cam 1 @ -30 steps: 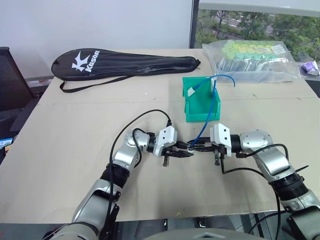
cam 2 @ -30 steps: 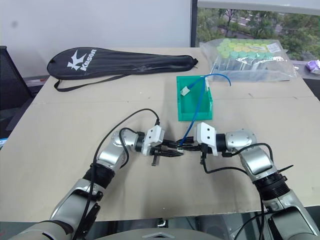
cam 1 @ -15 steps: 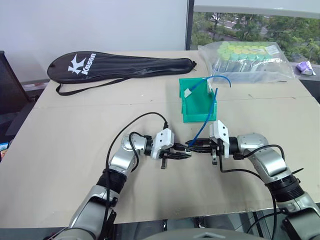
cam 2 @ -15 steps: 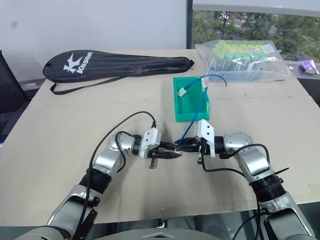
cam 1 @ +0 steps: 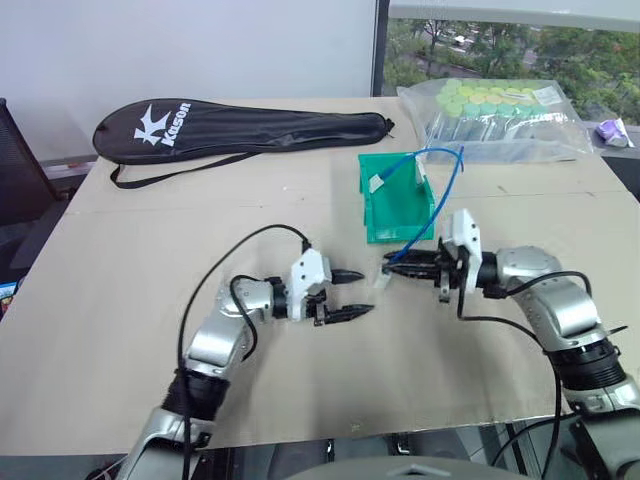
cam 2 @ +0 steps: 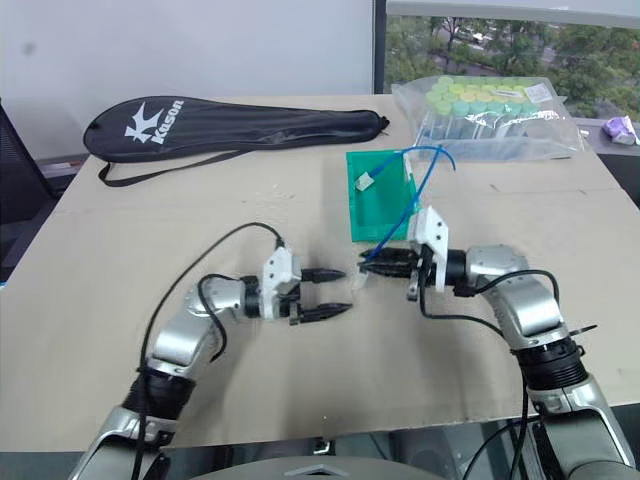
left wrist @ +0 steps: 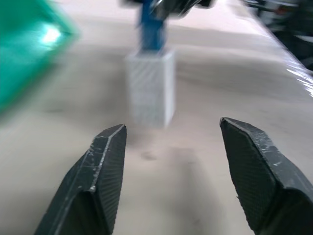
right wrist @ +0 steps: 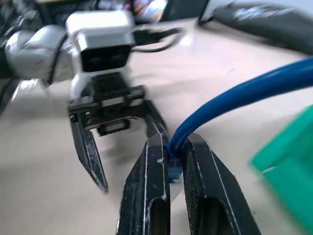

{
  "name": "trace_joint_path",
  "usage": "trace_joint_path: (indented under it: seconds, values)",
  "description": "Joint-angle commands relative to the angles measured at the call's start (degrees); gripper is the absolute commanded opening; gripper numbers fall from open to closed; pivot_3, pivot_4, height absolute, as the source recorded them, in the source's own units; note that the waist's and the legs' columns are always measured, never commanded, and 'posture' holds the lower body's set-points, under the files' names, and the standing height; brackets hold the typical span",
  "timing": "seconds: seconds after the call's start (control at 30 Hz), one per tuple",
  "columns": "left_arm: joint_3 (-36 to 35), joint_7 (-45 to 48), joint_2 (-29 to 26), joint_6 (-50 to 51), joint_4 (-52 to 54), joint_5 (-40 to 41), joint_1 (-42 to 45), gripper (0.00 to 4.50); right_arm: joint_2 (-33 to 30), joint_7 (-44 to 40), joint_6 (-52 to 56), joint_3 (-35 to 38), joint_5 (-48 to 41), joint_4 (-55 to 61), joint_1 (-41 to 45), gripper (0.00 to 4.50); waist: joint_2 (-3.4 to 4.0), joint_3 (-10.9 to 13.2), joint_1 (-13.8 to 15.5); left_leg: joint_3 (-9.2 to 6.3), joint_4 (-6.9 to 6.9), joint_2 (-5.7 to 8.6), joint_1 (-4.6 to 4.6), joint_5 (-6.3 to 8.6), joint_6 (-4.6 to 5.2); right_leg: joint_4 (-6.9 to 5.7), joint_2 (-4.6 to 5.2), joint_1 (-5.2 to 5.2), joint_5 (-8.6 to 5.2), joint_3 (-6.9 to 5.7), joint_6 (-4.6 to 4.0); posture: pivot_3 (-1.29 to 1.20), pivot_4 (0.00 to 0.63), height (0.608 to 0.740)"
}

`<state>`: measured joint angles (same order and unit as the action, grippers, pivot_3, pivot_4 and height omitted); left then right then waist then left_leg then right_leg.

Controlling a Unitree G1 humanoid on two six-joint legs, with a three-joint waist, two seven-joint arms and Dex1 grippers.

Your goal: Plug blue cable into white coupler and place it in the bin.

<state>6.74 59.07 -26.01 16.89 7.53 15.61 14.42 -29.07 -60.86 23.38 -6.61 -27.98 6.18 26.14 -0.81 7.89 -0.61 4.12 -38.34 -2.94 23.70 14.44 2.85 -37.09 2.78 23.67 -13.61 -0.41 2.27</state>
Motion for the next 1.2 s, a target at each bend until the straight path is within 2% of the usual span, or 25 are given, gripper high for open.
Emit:
trace_joint_path:
  seconds: [0.03,0.23,0.37,0.5,0.67,0.7,0.73,0.93,1.07,1.13,1.2]
  values:
    - [-6.4,-12.4,0.6,14.7,13.0,4.2,4.4,3.2,0.5,4.8,5.1,4.2,-1.5,-3.5,8.8,0.0,-0.02,0.2,0.0,0.0,-0.02,0.0,0.01,0.0,0.0,-0.03,0.01,0.01,0.01,0.01,0.01,0.0,0.15,0.74]
    - [-8.7,-25.2,1.3,33.5,22.2,6.0,10.1,3.2,1.1,3.1,5.7,3.3,2.5,-24.7,22.9,0.0,-0.08,0.2,0.1,-0.02,0.02,0.31,0.01,-0.01,-0.01,0.01,0.02,-0.02,0.01,0.02,0.03,0.0,0.15,0.74]
    - [-8.9,-29.0,1.0,41.0,24.9,7.4,12.7,3.2,4.2,4.1,3.6,2.3,7.4,-42.3,33.0,0.0,-0.09,0.5,-0.2,-0.02,0.09,0.34,0.06,-0.01,-0.01,0.05,0.01,0.04,0.02,0.02,0.04,0.0,0.15,0.74]
    - [-9.0,-31.4,1.3,44.3,26.1,8.5,14.4,3.24,6.3,5.9,-0.9,2.3,12.3,-56.6,40.3,1.33,-0.08,0.7,-0.2,-0.04,0.17,0.32,0.07,-0.03,-0.05,0.04,0.0,0.08,0.01,-0.02,0.04,0.0,0.15,0.74]
    - [-9.6,-33.1,0.6,45.7,27.6,9.3,14.3,3.24,5.2,10.6,-7.2,5.8,14.2,-61.5,42.9,3.98,-0.08,0.7,0.0,-0.04,0.21,0.29,0.13,-0.18,-0.31,0.1,0.09,0.09,0.01,-0.03,0.04,0.0,0.15,0.74]
    - [-9.7,-33.1,0.4,45.7,28.0,9.7,14.2,3.24,4.2,10.1,-7.6,5.9,14.6,-60.4,41.9,4.42,-0.08,0.7,0.0,-0.03,0.21,0.27,0.14,-0.18,-0.31,0.12,0.13,0.09,0.01,-0.03,0.04,0.0,0.15,0.74]
    - [-9.8,-33.3,0.3,45.8,28.4,9.9,14.0,3.24,2.9,9.0,-7.1,6.1,14.5,-57.8,39.9,4.47,-0.08,0.7,0.0,-0.02,0.21,0.28,0.15,-0.18,-0.32,0.12,0.18,0.09,0.02,-0.02,0.04,0.0,0.15,0.74]
    - [-10.1,-34.6,-0.4,44.2,31.3,9.9,10.1,3.24,-4.7,1.6,2.7,10.3,6.2,-27.7,19.7,4.47,-0.09,0.7,0.7,-0.05,0.25,0.37,0.2,-0.17,-0.31,0.29,0.37,0.01,0.01,-0.04,0.07,0.0,0.15,0.74]
    - [-9.6,-36.6,-1.7,39.8,34.3,7.0,3.3,3.24,-8.7,0.5,9.6,15.2,-1.5,-6.3,1.3,4.47,-0.03,0.8,0.4,-0.04,0.28,0.24,0.11,-0.16,-0.31,0.18,0.3,0.04,0.01,-0.03,0.09,0.0,0.15,0.74]
    - [-10.5,-37.4,-0.1,36.9,36.5,7.3,-1.0,3.24,-9.9,0.8,7.6,16.5,-1.1,-1.5,-6.8,4.47,-0.03,0.8,0.4,-0.09,0.34,0.22,0.02,-0.03,-0.09,0.13,0.28,0.01,0.0,-0.02,0.08,0.0,0.15,0.74]
    - [-10.6,-36.8,0.5,32.8,38.2,7.1,-7.4,3.24,-8.3,2.1,1.8,18.8,-0.4,0.7,-14.0,4.47,-0.07,0.7,0.3,-0.12,0.35,0.21,0.0,-0.02,-0.06,0.13,0.28,-0.02,0.0,-0.01,0.07,0.0,0.15,0.74]
